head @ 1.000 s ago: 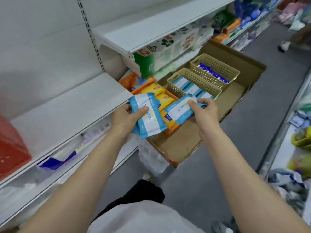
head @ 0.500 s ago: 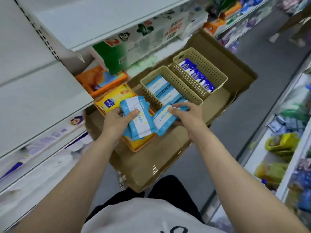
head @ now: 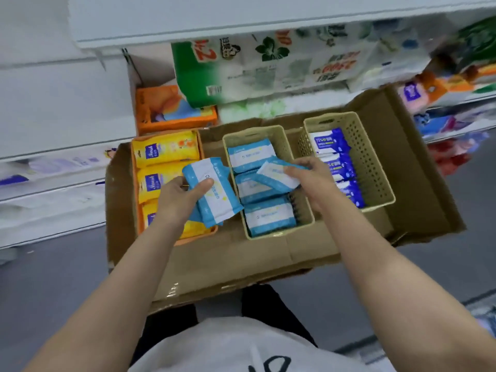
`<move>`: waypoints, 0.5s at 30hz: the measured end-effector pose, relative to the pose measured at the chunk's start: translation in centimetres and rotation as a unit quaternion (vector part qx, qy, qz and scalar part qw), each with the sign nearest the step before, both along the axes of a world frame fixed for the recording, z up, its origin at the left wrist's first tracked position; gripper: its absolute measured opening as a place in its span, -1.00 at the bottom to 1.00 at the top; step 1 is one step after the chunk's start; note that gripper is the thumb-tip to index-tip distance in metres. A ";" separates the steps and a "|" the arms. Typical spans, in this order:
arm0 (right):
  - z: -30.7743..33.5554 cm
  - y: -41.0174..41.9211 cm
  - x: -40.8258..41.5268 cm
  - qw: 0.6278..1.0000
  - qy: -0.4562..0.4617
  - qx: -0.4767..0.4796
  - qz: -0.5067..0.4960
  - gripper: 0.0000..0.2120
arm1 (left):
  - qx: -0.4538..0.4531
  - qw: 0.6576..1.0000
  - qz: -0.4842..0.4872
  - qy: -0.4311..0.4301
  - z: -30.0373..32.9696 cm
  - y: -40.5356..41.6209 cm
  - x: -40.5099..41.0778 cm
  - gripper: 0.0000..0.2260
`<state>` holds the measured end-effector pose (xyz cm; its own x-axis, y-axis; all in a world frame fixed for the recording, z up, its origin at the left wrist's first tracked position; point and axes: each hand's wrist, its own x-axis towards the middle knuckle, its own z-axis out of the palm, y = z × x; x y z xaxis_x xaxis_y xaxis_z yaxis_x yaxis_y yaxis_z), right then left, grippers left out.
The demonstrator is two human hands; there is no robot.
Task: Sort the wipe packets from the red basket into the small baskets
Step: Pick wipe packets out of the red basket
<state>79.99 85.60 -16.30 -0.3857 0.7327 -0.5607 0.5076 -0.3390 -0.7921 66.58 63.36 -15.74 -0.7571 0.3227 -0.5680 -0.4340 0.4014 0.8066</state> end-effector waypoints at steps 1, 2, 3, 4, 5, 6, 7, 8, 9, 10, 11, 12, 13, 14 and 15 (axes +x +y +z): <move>-0.5 1.3 -0.1 0.999 -0.007 0.023 0.022 -0.75 | -0.004 1.000 0.013 -0.002 0.0 0.6 0.9 -0.68; -0.8 2.4 -0.5 0.998 -0.020 0.045 0.044 -0.73 | -0.007 1.000 0.027 -0.005 0.0 1.0 1.6 -0.68; -1.1 3.3 -1.1 0.995 -0.034 0.065 0.069 -0.71 | -0.009 0.999 0.040 -0.007 0.0 1.3 2.2 -0.69; -1.5 4.0 -2.0 0.992 -0.045 0.078 0.092 -0.69 | -0.011 0.999 0.053 -0.006 -0.1 1.4 2.5 -0.69; -1.9 4.6 -2.9 0.989 -0.050 0.082 0.114 -0.68 | -0.012 0.998 0.063 -0.005 -0.1 1.6 2.8 -0.69; -2.5 5.1 -4.0 0.985 -0.050 0.085 0.138 -0.69 | -0.013 0.997 0.070 -0.003 -0.2 1.7 2.9 -0.69; -3.2 5.5 -5.1 0.981 -0.049 0.089 0.166 -0.71 | -0.016 0.997 0.076 0.000 -0.3 1.7 2.9 -0.69; -3.8 5.8 -6.2 0.974 -0.053 0.095 0.197 -0.72 | -0.021 0.996 0.082 0.003 -0.5 1.8 2.8 -0.69; -4.4 5.9 -7.2 0.966 -0.063 0.105 0.227 -0.73 | -0.028 0.996 0.086 0.004 -0.8 1.8 2.7 -0.68; -4.9 6.0 -8.0 0.958 -0.072 0.116 0.250 -0.72 | -0.036 0.995 0.088 0.005 -0.9 1.8 2.6 -0.67; -5.3 6.1 -8.7 0.953 -0.077 0.124 0.265 -0.71 | -0.041 0.995 0.089 0.004 -1.1 1.9 2.5 -0.66; -5.6 6.3 -9.4 0.950 -0.078 0.128 0.275 -0.71 | -0.042 0.995 0.091 0.003 -1.2 2.0 2.4 -0.66; -5.9 6.4 -9.9 0.945 -0.081 0.138 0.285 -0.72 | -0.043 0.995 0.094 0.003 -1.4 2.0 2.2 -0.66; -6.1 6.5 -10.3 0.938 -0.087 0.156 0.296 -0.72 | -0.042 0.994 0.096 0.002 -1.6 2.1 2.2 -0.65; -6.4 6.6 -10.7 0.928 -0.095 0.180 0.313 -0.73 | -0.042 0.994 0.097 0.000 -1.7 2.1 2.1 -0.66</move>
<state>69.32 92.21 -22.67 -0.7180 0.5513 -0.4249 0.6577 0.3378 -0.6733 68.67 65.51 -17.40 -0.8006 0.1223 -0.5866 -0.5097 0.3756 0.7740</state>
